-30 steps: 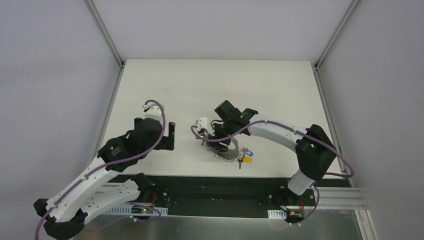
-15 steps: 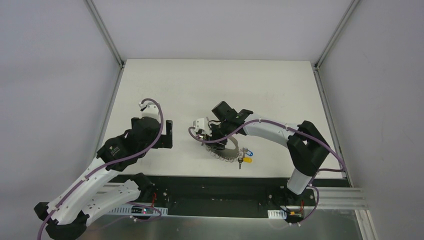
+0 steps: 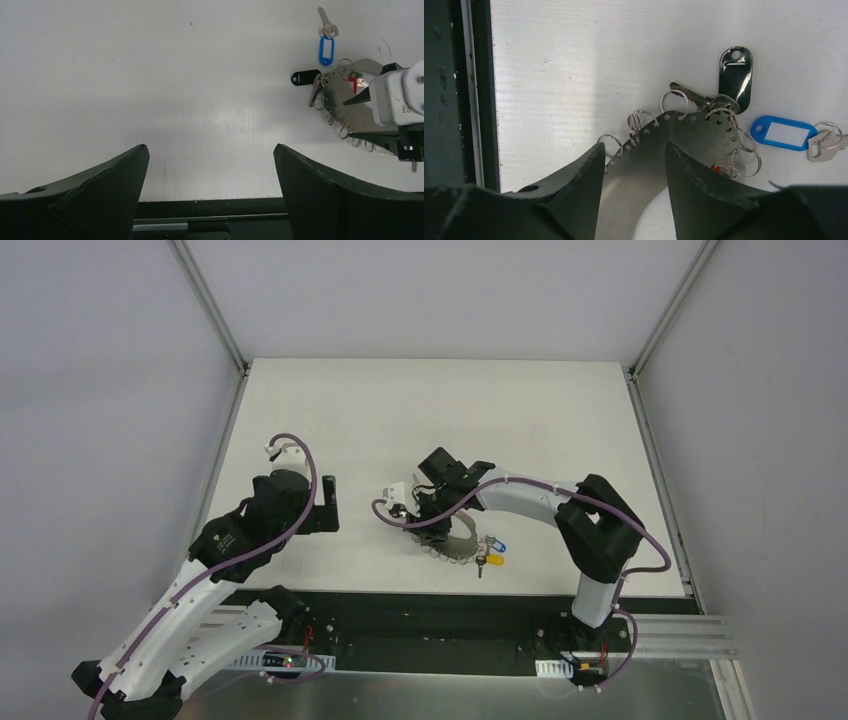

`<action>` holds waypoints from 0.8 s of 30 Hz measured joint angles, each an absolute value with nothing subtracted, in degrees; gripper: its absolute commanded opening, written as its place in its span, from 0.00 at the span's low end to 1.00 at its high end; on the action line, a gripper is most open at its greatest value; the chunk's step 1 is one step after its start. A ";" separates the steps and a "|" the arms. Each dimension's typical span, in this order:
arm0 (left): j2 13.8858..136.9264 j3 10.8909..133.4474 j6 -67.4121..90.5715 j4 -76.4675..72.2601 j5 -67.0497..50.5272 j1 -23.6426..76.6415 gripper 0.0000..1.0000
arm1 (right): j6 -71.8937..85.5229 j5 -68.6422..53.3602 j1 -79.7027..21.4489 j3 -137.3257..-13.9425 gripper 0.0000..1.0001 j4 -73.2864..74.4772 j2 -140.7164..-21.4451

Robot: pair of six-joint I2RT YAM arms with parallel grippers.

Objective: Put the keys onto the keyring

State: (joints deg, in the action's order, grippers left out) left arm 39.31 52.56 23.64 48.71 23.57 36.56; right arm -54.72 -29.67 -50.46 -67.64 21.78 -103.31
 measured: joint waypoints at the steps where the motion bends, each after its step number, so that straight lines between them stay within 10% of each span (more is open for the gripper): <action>1: 39.31 52.53 23.64 48.66 23.07 35.88 0.97 | -54.85 -29.71 -50.46 -67.79 0.49 21.82 -103.59; 24: 39.83 52.03 23.59 47.09 16.97 32.16 0.96 | -56.73 -30.89 -50.50 -71.22 0.36 24.12 -107.39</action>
